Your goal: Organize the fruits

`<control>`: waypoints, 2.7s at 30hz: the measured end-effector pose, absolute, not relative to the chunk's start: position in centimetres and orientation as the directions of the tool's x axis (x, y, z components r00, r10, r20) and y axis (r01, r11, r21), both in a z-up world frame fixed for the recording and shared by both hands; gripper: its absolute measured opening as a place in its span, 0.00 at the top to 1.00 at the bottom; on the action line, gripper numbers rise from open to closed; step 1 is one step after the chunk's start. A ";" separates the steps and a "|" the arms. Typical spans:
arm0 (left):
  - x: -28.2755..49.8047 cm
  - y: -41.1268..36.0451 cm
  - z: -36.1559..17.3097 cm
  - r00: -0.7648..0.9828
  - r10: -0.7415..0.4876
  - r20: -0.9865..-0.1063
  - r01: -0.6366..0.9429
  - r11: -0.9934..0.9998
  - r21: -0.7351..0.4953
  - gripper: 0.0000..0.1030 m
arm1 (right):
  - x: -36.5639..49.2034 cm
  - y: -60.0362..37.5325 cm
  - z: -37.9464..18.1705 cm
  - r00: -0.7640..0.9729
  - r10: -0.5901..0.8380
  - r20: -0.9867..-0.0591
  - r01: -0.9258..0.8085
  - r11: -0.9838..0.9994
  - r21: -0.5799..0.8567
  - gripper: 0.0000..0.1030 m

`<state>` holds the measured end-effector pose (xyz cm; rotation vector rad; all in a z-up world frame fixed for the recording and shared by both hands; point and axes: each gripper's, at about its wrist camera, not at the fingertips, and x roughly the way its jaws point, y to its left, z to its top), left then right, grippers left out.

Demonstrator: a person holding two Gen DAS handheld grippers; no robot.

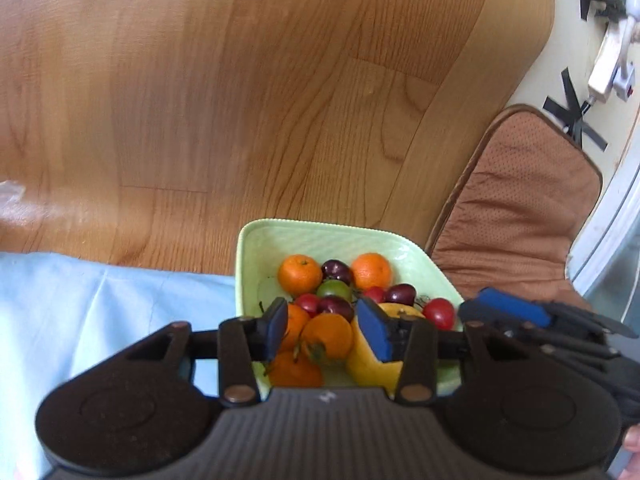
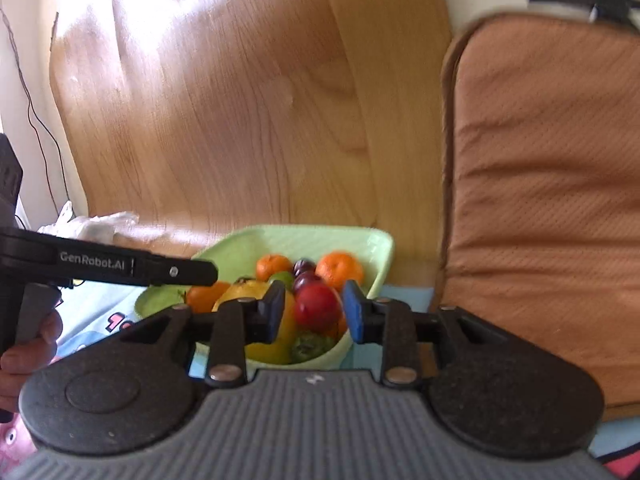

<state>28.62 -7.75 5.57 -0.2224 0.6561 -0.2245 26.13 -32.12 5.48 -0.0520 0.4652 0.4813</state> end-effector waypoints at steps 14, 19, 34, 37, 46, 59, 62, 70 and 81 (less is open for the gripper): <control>12.0 -9.9 6.4 0.798 -0.133 -0.589 0.027 0.982 -0.185 0.51 | 12.3 -34.6 5.4 0.731 0.435 -0.526 -0.410 0.896 0.172 0.61; 6.5 -11.8 5.3 0.784 -0.074 -0.617 -0.022 0.989 -0.147 0.48 | 7.3 -35.0 4.7 0.744 0.409 -0.529 -0.351 0.912 0.212 0.61; -4.2 -15.2 5.9 0.830 0.033 -0.557 -0.077 0.995 -0.055 0.19 | -2.2 -34.8 4.1 0.725 0.408 -0.555 -0.297 0.912 0.283 0.61; -5.5 -15.4 6.3 0.835 0.039 -0.549 -0.081 0.995 -0.053 0.18 | -3.6 -34.8 4.7 0.732 0.416 -0.539 -0.308 0.908 0.283 0.61; -8.9 -16.1 7.3 0.859 0.056 -0.508 -0.088 0.995 -0.039 0.10 | -6.5 -34.5 5.7 0.748 0.424 -0.511 -0.329 0.905 0.269 0.60; -9.8 -17.5 7.1 0.861 0.070 -0.504 -0.094 0.995 -0.022 0.00 | -7.9 -36.2 6.3 0.780 0.400 -0.481 -0.302 0.914 0.271 0.45; -10.0 -17.6 7.3 0.863 0.068 -0.500 -0.091 0.996 -0.022 0.00 | -7.9 -36.6 6.2 0.778 0.398 -0.487 -0.295 0.914 0.277 0.45; -10.1 -17.4 7.7 0.865 0.105 -0.490 -0.127 0.992 -0.011 0.00 | -7.3 -36.5 5.8 0.748 0.408 -0.523 -0.291 0.910 0.294 0.43; -10.5 -17.6 7.6 0.873 0.123 -0.471 -0.134 0.991 0.009 0.00 | -7.2 -36.3 5.4 0.723 0.409 -0.556 -0.287 0.911 0.297 0.41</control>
